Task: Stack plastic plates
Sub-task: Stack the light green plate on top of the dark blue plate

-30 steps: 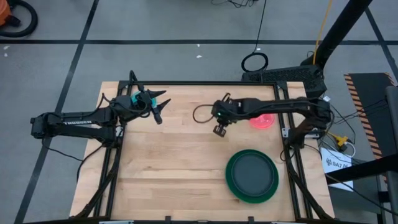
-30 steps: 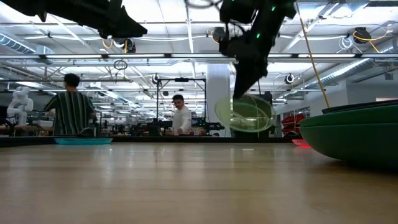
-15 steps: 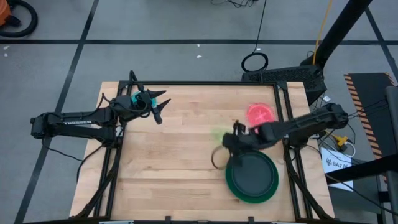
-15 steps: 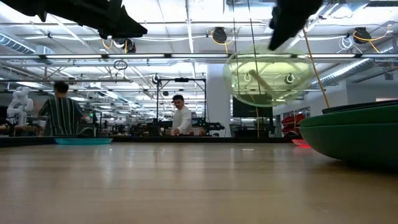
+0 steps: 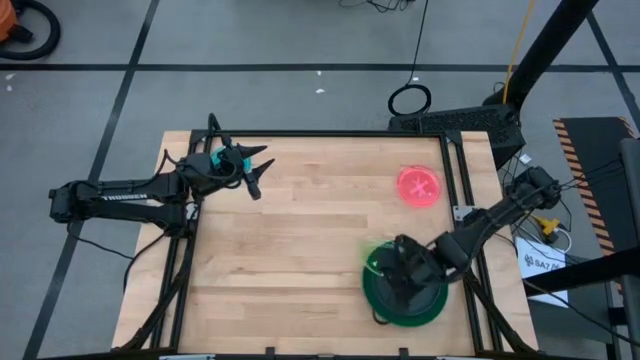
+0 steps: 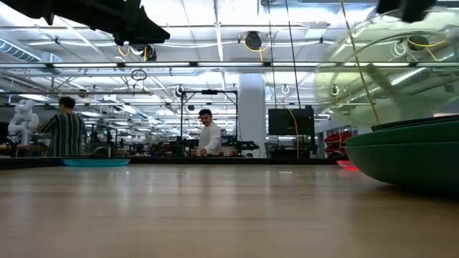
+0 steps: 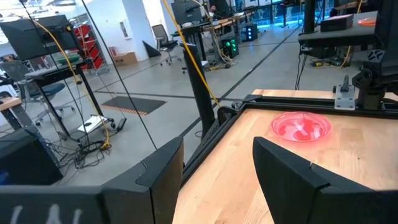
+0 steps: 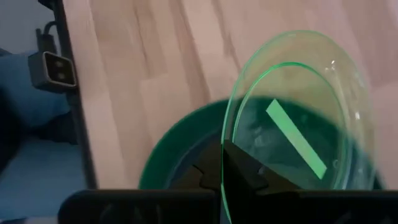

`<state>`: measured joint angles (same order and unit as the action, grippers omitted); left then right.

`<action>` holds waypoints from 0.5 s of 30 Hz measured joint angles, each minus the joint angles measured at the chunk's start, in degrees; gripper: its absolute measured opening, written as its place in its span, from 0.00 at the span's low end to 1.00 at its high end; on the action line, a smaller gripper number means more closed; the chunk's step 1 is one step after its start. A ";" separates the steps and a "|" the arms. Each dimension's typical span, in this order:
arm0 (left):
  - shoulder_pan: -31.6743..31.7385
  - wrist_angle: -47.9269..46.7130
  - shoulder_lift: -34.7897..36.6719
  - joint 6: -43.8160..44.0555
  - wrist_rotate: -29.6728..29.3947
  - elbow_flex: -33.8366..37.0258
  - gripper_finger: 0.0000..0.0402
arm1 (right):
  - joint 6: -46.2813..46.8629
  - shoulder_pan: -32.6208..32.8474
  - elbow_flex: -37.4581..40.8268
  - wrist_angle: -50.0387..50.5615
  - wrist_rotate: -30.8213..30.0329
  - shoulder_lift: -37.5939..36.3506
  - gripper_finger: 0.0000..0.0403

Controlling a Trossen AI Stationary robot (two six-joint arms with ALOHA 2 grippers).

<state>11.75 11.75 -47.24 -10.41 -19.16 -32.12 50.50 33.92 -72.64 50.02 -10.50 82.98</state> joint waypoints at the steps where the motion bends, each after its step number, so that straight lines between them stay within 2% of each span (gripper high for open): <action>1: 0.00 0.00 0.00 0.00 0.00 0.00 0.50 | 2.13 0.85 0.00 0.49 -0.02 -0.01 0.00; 6: 0.00 0.00 0.00 0.22 0.00 0.00 0.50 | 10.93 4.49 0.00 3.87 -0.15 0.56 0.00; 15: 0.00 -0.60 0.00 0.75 0.02 0.00 0.50 | 16.14 7.51 0.00 4.37 0.09 5.09 0.00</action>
<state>11.75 11.14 -47.24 -9.66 -19.14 -32.12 66.64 41.43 -72.64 54.39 -10.41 88.07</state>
